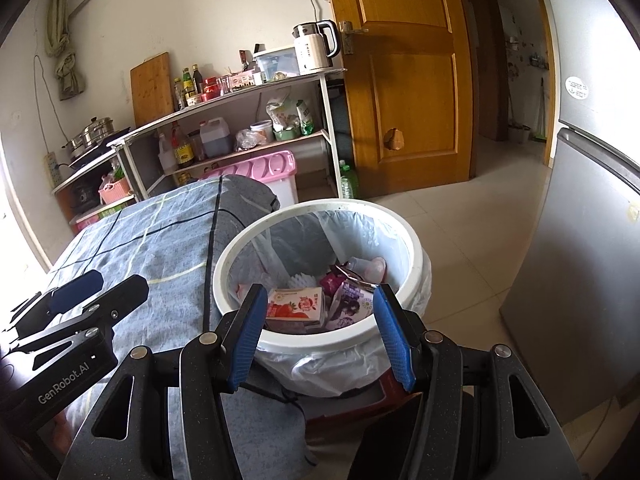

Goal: Collect trash

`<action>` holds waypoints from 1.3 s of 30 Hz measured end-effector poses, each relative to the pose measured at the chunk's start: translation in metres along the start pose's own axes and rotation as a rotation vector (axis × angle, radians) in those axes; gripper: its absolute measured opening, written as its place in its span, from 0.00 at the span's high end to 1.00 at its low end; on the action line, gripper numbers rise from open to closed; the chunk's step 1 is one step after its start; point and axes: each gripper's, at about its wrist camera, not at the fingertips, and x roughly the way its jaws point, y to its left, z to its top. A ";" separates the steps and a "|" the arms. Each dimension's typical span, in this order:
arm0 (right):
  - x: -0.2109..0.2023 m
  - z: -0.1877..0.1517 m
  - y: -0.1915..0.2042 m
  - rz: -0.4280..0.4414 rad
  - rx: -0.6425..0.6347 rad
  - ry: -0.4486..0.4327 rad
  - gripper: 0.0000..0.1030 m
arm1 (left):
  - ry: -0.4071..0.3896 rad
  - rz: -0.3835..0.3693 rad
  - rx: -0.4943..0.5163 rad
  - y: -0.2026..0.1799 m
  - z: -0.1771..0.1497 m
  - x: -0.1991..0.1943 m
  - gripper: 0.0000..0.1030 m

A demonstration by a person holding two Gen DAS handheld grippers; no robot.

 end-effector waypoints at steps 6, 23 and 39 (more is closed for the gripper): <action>-0.002 0.000 0.003 0.001 -0.004 -0.004 0.46 | 0.009 -0.003 -0.007 0.002 -0.001 0.001 0.38; -0.002 -0.002 0.006 -0.011 -0.017 -0.004 0.46 | 0.009 -0.005 -0.003 0.001 -0.002 0.001 0.38; -0.004 -0.001 0.003 -0.011 -0.011 -0.012 0.46 | 0.009 -0.002 -0.001 0.002 -0.003 0.000 0.38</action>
